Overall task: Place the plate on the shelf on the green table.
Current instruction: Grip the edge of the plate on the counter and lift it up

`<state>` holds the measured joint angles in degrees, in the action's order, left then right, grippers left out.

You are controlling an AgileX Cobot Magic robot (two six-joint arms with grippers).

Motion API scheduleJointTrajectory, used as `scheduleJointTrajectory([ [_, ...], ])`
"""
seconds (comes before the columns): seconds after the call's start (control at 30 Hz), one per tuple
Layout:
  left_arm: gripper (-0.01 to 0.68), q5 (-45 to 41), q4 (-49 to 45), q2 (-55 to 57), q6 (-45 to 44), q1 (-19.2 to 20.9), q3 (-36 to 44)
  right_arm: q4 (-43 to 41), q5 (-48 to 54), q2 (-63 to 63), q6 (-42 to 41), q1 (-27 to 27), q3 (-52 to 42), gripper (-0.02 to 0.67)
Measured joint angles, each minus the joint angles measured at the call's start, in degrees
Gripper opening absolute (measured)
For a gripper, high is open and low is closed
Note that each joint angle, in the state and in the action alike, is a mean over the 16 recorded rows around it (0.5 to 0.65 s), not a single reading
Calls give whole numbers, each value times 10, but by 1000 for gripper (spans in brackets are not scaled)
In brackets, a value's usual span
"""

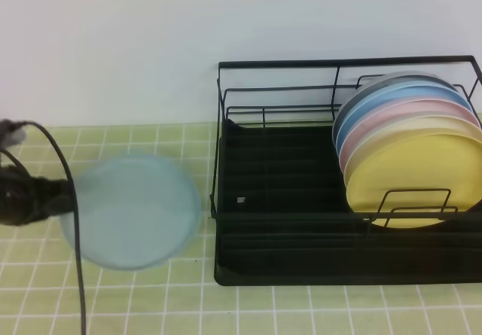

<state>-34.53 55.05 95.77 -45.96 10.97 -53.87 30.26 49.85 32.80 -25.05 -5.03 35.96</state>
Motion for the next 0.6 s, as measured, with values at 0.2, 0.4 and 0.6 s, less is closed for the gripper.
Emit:
scheduleJointTrajectory([
  [0.2, 0, 0, 19, -74, -5, 0, 0, 6, -5, 0, 0, 0, 0, -4],
  [0.4, 0, -32, 64, -143, -25, -6, 0, 29, -20, 0, -12, 0, 0, -1],
  [0.6, 0, -62, 102, -201, -42, -48, 0, 75, -51, 0, -30, 0, 0, 43],
])
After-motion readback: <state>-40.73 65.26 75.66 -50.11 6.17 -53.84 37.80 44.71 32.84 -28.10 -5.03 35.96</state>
